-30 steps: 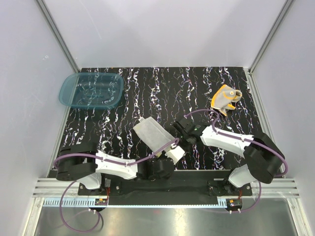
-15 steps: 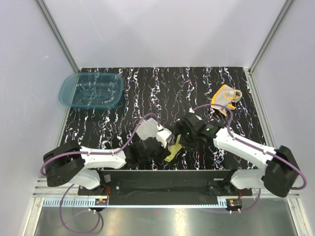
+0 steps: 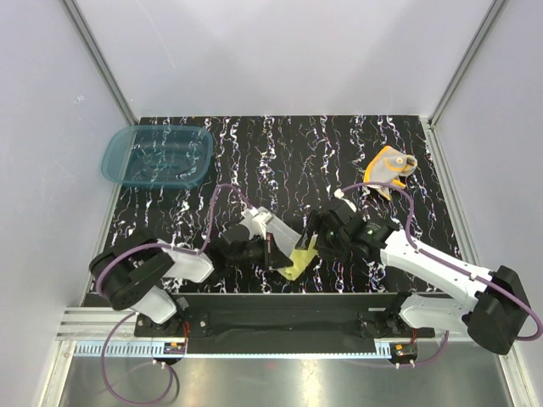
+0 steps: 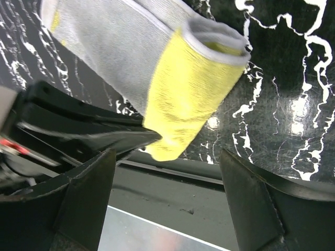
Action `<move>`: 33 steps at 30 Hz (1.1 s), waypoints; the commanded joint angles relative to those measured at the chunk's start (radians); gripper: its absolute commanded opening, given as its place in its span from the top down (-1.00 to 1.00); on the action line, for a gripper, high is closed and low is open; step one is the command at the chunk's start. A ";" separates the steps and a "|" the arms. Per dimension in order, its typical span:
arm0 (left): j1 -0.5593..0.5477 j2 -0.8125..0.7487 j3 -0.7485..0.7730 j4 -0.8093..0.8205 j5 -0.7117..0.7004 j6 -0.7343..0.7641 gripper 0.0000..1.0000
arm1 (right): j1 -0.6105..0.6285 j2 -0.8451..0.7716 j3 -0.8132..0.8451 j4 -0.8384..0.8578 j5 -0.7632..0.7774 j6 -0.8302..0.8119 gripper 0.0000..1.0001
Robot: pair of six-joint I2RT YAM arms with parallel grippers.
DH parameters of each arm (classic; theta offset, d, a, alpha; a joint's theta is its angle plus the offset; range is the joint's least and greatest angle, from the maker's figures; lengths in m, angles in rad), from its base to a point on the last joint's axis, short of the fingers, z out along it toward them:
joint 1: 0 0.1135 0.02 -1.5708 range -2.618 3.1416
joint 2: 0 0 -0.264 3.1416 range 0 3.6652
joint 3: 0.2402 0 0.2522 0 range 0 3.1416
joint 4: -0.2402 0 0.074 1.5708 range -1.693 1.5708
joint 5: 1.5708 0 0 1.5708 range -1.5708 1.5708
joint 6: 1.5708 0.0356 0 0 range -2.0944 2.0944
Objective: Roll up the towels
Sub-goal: Roll the towel
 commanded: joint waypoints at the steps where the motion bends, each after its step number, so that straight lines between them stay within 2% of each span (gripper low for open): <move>1: 0.059 0.059 -0.039 0.386 0.184 -0.206 1.00 | -0.003 -0.026 -0.030 0.069 -0.014 0.019 -0.72; 11: 0.091 0.326 -0.087 0.728 0.240 -0.380 1.00 | 0.000 -0.003 -0.153 0.181 -0.033 0.064 -0.69; 16: 0.112 0.398 -0.119 0.883 0.241 -0.459 1.00 | 0.000 0.008 -0.199 0.225 -0.033 0.096 -0.70; 19: 0.116 0.404 -0.139 0.871 0.233 -0.452 1.00 | 0.000 0.022 -0.226 0.244 -0.033 0.116 -0.71; 29: 0.117 0.397 -0.122 0.815 0.238 -0.423 1.00 | 0.002 0.115 -0.288 0.466 -0.069 0.125 -0.70; 32: 0.117 0.398 -0.111 0.805 0.246 -0.421 1.00 | 0.003 0.152 -0.286 0.497 -0.068 0.124 -0.52; 33: 0.117 0.397 -0.107 0.797 0.249 -0.417 1.00 | 0.003 0.161 -0.286 0.503 -0.066 0.122 -0.23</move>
